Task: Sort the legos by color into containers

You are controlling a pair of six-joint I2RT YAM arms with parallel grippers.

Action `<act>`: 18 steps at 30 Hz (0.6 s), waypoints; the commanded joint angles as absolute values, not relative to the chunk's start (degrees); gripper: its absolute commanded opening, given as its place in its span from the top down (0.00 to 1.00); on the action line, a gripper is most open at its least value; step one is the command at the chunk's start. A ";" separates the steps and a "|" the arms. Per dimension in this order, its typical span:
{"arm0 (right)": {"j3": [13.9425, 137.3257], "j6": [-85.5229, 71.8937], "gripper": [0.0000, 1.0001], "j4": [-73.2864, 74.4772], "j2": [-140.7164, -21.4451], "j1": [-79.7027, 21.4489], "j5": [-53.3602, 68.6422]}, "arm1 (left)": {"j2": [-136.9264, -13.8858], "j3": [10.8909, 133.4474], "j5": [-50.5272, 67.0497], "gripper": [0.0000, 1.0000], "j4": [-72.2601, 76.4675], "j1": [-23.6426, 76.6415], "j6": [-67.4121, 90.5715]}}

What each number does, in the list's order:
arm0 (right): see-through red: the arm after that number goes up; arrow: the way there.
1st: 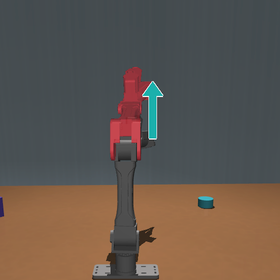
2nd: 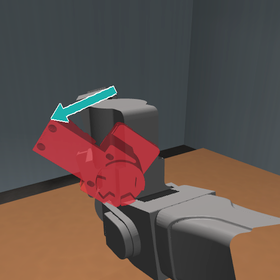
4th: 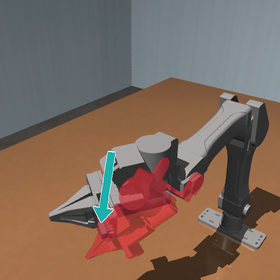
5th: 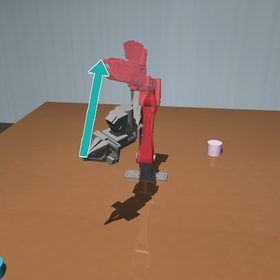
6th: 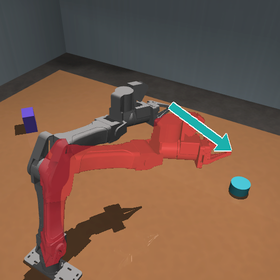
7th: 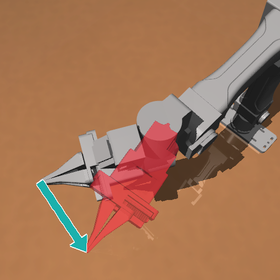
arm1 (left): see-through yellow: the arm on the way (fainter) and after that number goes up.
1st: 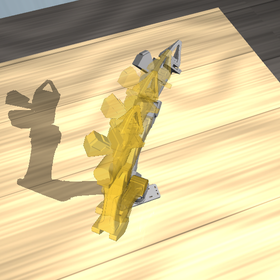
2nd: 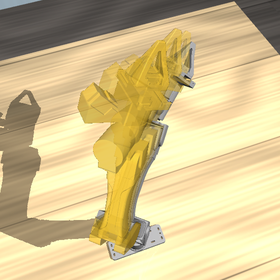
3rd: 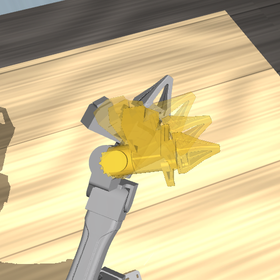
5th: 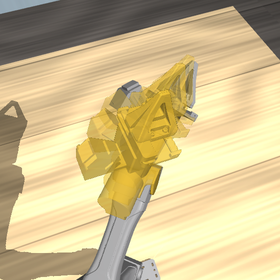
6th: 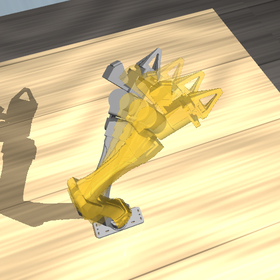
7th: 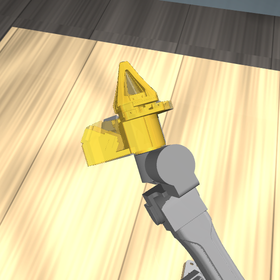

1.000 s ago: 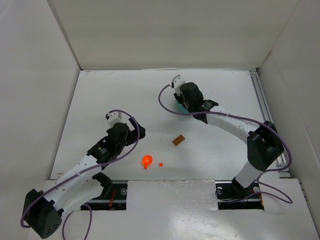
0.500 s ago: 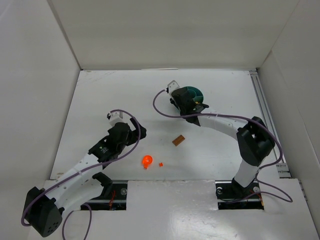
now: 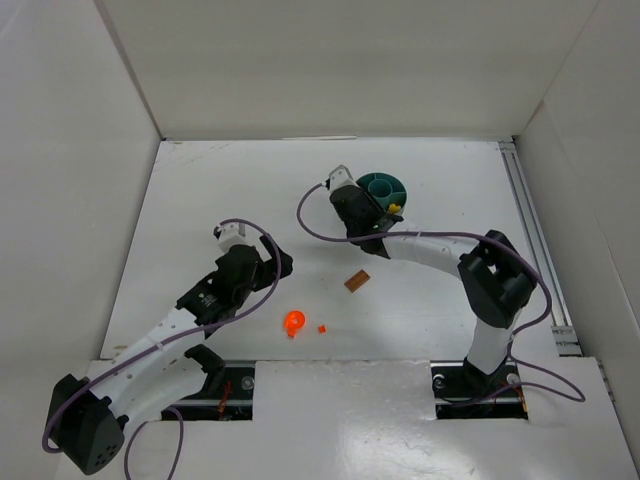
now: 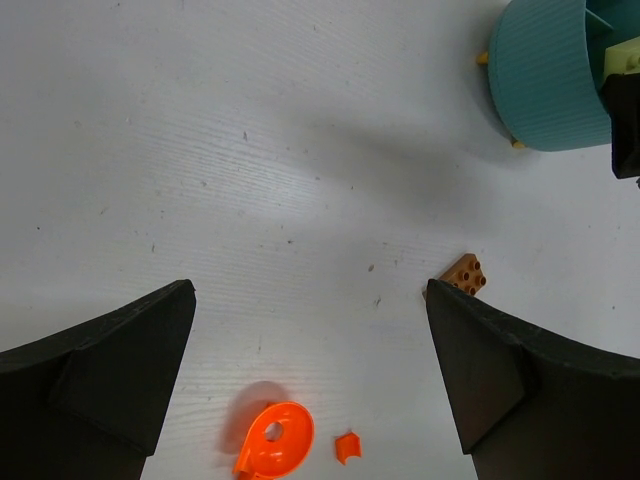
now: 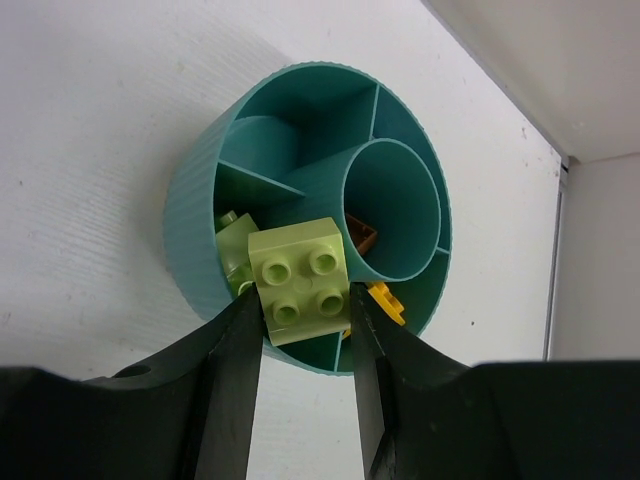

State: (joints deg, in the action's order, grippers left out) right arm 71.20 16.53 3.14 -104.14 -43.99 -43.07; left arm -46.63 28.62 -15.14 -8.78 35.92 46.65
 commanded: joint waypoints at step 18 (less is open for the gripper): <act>67.07 23.28 0.72 -14.93 -107.84 -47.72 -57.83 | -45.00 28.39 -16.52 0.00 -6.94 36.12 46.14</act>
